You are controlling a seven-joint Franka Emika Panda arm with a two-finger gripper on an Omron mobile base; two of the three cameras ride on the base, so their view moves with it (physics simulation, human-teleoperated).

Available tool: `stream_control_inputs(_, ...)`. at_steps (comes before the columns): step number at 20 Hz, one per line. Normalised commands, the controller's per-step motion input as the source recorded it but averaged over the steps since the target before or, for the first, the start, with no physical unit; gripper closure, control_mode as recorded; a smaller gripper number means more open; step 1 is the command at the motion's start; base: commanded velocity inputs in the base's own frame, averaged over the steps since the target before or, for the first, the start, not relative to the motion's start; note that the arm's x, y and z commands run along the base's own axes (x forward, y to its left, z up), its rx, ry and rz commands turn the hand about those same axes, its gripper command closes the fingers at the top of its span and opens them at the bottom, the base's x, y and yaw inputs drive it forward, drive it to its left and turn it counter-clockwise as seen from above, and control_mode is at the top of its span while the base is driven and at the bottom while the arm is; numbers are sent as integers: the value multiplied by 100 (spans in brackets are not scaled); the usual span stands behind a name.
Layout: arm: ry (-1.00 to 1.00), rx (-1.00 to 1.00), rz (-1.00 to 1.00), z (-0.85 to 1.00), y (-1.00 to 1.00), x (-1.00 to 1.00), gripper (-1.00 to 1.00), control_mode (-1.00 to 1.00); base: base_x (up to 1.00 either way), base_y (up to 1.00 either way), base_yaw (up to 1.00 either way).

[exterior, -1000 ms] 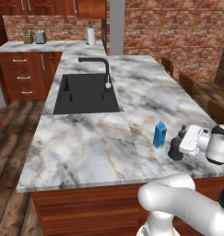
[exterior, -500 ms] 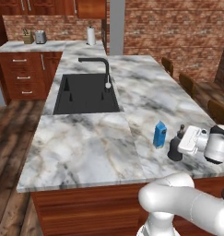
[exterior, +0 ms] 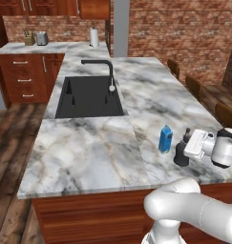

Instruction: Move the drinks to the dining counter.

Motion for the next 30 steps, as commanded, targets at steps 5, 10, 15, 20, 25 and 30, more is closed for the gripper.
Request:
stream_control_inputs(5,0,0,0,-20,0,0,-100,-100,0,0,0)
stream_control_inputs(10,0,0,0,-17,0,0,-100,-100,0,0,0)
stream_control_inputs(15,0,0,0,-11,0,0,-100,-100,0,0,0)
stream_control_inputs(20,0,0,0,-3,0,0,-100,-100,0,0,0)
stream_control_inputs(25,0,0,0,0,0,-1,-100,-100,0,0,0)
stream_control_inputs(30,0,0,0,12,0,-6,-100,-100,0,0,0)
